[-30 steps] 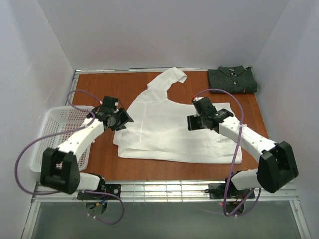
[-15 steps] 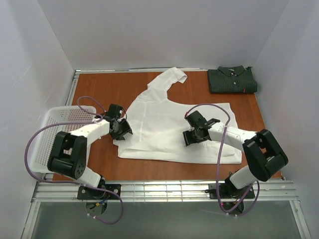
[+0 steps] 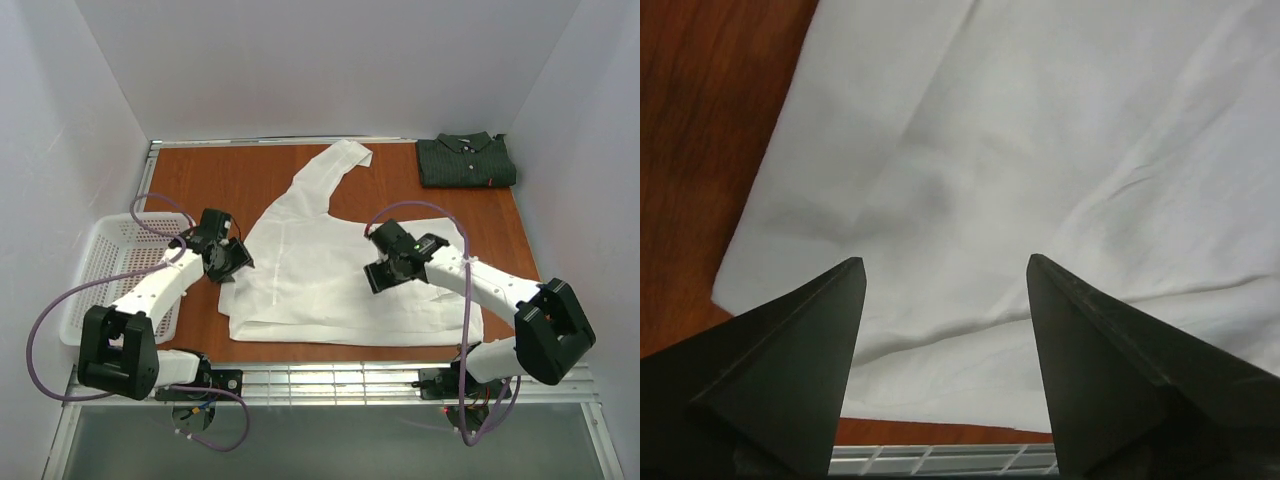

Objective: Fold and stack the long sleeve shirts
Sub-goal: Fold the shirt

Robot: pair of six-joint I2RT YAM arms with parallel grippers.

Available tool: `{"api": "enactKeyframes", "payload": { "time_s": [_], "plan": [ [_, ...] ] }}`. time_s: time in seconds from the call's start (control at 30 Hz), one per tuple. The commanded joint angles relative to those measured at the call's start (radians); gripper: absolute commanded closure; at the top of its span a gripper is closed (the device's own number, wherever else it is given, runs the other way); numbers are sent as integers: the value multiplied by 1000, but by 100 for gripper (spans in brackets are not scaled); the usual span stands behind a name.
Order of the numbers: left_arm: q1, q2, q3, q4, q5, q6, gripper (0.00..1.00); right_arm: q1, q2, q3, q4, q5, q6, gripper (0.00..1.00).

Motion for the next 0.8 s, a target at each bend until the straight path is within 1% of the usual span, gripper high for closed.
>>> {"api": "enactKeyframes", "payload": {
  "time_s": [0.0,0.03,0.07,0.1,0.13,0.17,0.2,0.23,0.27,0.3,0.33,0.4,0.43,0.47,0.5,0.53,0.6,0.77],
  "plan": [
    [7,45,244,61,-48,182,31,-146,-36,249,-112,122,-156,32],
    [7,62,261,120,-41,253,27,-191,-19,299,-109,101,-184,31],
    [7,91,292,184,-41,301,25,-293,-8,348,-109,60,-196,31],
    [7,132,317,243,-43,317,23,-390,18,388,-103,26,-198,31],
    [7,187,352,283,-38,350,22,-473,55,408,-91,18,-195,31],
    [7,247,395,305,-38,364,21,-545,102,444,-82,7,-182,31],
    [7,322,444,314,-6,380,20,-610,150,496,-77,-5,-147,31],
    [7,394,497,318,11,395,19,-660,190,523,-65,1,-118,31],
    [7,427,521,325,20,419,19,-702,223,534,-44,3,-103,31],
    [7,456,544,331,24,420,19,-702,237,544,-43,-2,-93,31],
    [7,491,567,341,28,455,20,-730,251,553,-15,-3,-89,30],
    [7,576,630,358,54,499,21,-734,277,560,19,4,-90,30],
    [7,600,648,368,58,540,22,-772,285,562,35,3,-98,28],
    [7,649,686,384,72,567,24,-782,291,562,67,1,-110,27],
    [7,669,703,391,75,585,25,-793,303,557,82,0,-156,23],
    [7,691,726,392,75,619,25,-796,310,553,102,-8,-176,20],
    [7,742,772,395,63,636,26,-819,333,548,128,-26,-210,15],
    [7,832,841,395,86,694,31,-851,371,541,148,-60,-239,16]
  ]
}}
